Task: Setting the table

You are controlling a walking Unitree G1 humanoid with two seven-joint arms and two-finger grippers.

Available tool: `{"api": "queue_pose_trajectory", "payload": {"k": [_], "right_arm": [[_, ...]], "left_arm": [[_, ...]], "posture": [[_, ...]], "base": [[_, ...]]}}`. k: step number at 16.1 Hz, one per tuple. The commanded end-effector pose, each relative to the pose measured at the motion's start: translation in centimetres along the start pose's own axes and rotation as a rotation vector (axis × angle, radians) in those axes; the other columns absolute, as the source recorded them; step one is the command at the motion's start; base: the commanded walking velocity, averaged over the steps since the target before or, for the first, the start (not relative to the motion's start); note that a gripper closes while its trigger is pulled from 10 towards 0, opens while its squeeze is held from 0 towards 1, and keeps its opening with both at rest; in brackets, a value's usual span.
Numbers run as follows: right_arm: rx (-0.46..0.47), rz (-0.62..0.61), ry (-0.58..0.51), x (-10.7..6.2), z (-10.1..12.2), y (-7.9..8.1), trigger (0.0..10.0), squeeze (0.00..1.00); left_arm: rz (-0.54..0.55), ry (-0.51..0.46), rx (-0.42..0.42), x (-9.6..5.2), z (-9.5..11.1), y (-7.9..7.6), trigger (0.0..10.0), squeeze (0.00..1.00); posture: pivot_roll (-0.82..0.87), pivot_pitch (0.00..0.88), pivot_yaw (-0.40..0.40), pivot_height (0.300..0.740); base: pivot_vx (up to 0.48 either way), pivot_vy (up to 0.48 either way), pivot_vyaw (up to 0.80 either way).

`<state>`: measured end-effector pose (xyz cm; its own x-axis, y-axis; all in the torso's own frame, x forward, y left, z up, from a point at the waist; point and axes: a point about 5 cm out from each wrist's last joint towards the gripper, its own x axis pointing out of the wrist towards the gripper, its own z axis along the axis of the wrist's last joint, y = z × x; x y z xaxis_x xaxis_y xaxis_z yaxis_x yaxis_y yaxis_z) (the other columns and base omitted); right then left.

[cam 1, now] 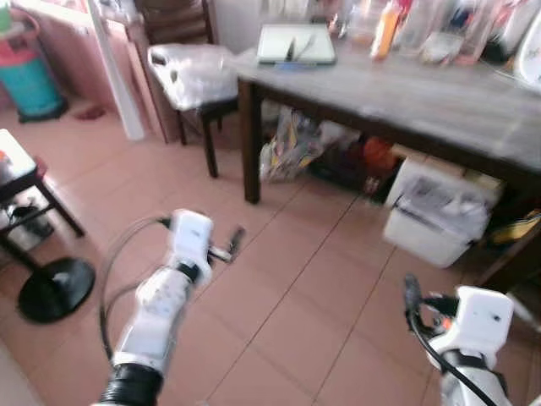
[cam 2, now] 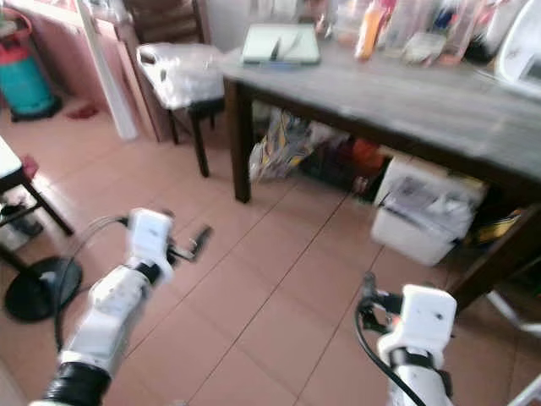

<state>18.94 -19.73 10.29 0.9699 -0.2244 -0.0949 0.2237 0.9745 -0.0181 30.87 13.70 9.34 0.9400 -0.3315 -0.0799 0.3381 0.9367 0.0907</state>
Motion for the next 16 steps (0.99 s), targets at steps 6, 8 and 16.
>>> {"api": "queue_pose_trajectory", "payload": {"k": [6, 8, 16], "right_arm": [[0.014, 0.006, -0.02, -0.08, 0.57, 0.36, 10.0, 0.0], [0.013, 0.004, -0.018, -0.15, 0.57, 0.37, 10.0, 0.0], [0.01, 0.001, -0.026, -0.23, 0.78, 0.34, 10.0, 0.0]], "left_arm": [[0.014, -0.001, 0.007, 0.06, 0.12, 0.69, 10.0, 0.0], [0.009, -0.001, 0.007, 0.11, 0.1, 0.61, 10.0, 0.0], [0.001, -0.003, 0.005, 0.26, 0.09, 0.41, 10.0, 0.0]], "posture": [[0.01, 0.084, -0.006, 0.74], [0.01, 0.086, -0.004, 0.74], [0.01, 0.088, -0.004, 0.74]], "base": [[0.0, -0.412, -0.38], [0.0, -0.412, -0.69], [0.0, -0.407, -0.6]]}}
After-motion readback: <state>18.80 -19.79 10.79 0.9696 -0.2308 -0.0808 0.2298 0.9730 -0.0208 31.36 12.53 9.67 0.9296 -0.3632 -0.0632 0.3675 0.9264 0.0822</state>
